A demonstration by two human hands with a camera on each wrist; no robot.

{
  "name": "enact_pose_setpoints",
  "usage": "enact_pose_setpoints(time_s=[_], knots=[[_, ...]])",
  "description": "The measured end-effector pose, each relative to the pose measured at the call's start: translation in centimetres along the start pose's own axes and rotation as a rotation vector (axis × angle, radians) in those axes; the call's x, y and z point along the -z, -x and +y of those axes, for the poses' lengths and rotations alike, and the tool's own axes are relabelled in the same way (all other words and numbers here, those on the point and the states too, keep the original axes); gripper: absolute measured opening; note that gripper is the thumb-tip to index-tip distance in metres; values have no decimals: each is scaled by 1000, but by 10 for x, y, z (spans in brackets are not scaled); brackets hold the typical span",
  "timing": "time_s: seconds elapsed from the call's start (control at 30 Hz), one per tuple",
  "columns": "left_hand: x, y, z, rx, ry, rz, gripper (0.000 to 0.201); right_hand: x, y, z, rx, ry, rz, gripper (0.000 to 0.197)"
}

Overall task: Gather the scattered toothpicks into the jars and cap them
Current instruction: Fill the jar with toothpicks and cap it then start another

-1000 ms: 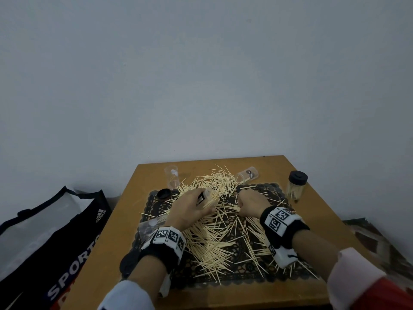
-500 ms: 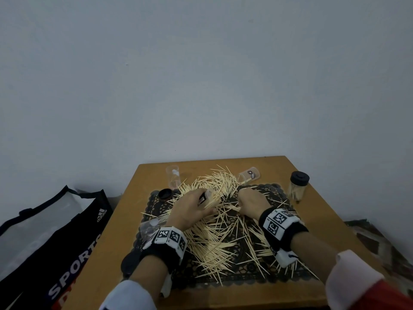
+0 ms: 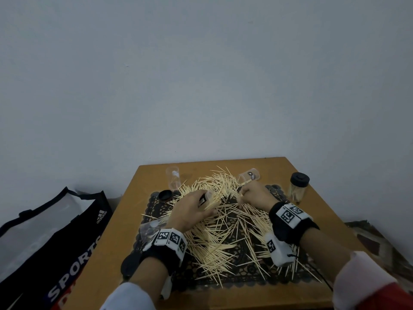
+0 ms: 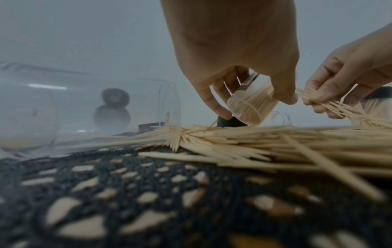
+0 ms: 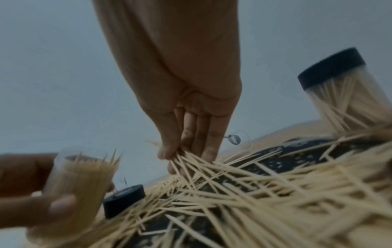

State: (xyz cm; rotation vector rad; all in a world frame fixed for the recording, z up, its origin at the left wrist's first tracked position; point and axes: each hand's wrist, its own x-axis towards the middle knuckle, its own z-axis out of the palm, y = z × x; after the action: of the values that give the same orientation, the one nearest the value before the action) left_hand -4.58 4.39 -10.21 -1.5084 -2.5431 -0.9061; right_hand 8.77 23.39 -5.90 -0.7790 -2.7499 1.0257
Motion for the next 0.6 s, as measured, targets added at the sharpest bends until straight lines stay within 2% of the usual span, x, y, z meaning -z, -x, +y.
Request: enact_pose_setpoints(time_s=[0.23, 0.4, 0.5, 0.6], knots=[[2, 1, 6, -25, 49, -9, 57, 3, 2, -24, 53, -552, 182, 4], [2, 1, 5, -33, 79, 1, 58, 0, 5, -42, 90, -972, 202, 12], [2, 1, 7, -35, 107, 4, 55, -8, 5, -50, 108, -1072, 197, 15], [2, 2, 10, -33, 151, 4, 49, -21, 5, -54, 112, -1051, 204, 10]])
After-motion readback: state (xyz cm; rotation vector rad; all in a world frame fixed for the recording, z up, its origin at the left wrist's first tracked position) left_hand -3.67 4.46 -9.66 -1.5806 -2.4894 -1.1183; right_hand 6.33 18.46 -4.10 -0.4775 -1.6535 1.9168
